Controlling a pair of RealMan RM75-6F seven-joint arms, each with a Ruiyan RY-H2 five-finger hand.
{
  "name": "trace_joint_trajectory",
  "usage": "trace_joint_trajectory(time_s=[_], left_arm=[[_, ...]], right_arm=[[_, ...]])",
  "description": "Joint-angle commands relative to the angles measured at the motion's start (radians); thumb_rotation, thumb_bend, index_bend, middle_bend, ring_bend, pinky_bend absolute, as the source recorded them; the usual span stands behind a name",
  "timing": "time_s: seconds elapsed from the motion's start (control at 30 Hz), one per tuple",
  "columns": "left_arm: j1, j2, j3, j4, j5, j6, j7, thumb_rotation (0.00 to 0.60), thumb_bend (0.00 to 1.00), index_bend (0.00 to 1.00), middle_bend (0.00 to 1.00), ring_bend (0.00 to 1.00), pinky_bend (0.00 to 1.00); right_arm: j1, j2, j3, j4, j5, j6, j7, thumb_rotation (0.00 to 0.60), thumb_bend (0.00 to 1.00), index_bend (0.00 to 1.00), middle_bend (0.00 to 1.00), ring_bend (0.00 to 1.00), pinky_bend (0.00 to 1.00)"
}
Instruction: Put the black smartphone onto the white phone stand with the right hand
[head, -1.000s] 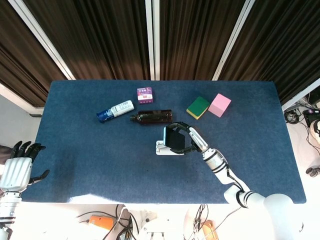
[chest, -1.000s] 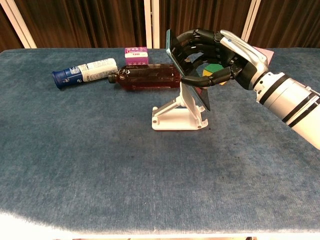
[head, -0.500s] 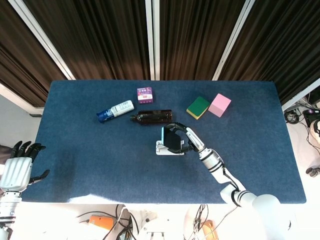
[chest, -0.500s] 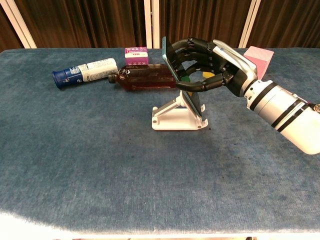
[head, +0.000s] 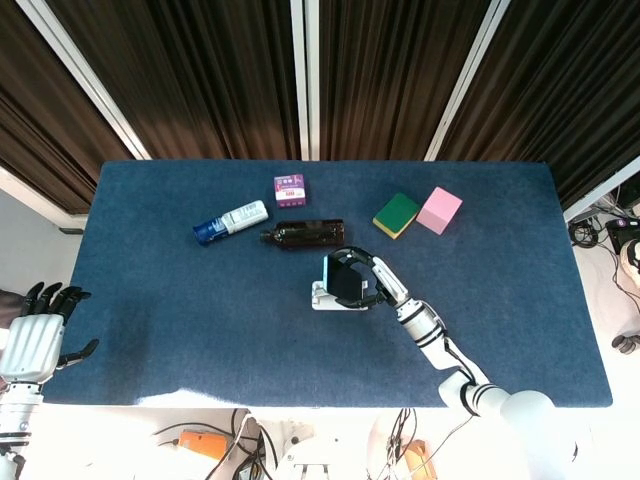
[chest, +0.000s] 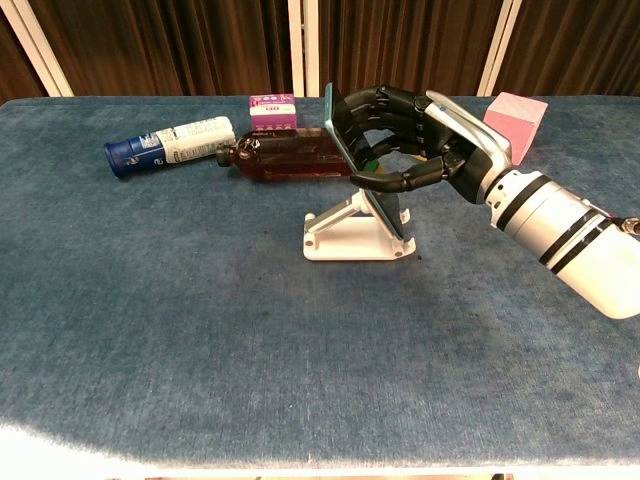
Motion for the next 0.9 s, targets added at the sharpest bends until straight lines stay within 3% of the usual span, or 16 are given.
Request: trace_joint_trajectory(time_s=[0.03, 0.37, 0.5, 0.9], left_arm=[[0.000, -0.001, 0.000, 0.002, 0.000, 0.000, -0.002, 0.600, 0.13, 0.24, 0.19, 0.09, 0.00], [-0.001, -0.004, 0.001, 0.010, -0.001, -0.005, -0.007, 0.600, 0.13, 0.24, 0.19, 0.09, 0.00], [-0.002, -0.006, 0.000, 0.014, -0.001, -0.006, -0.011, 0.600, 0.13, 0.24, 0.19, 0.09, 0.00], [-0.005, -0.014, 0.000, 0.025, -0.002, -0.010, -0.019, 0.600, 0.13, 0.24, 0.19, 0.09, 0.00]], right_arm=[[0.000, -0.003, 0.000, -0.003, 0.005, 0.000, 0.003, 0.600, 0.49, 0.43, 0.38, 0.26, 0.40], [0.000, -0.011, -0.002, -0.017, 0.015, -0.009, -0.008, 0.600, 0.48, 0.40, 0.36, 0.24, 0.40], [-0.002, -0.012, -0.006, -0.024, 0.017, -0.015, -0.011, 0.600, 0.39, 0.33, 0.33, 0.21, 0.38], [-0.018, -0.010, -0.014, -0.035, 0.019, -0.008, -0.016, 0.600, 0.28, 0.23, 0.27, 0.16, 0.33]])
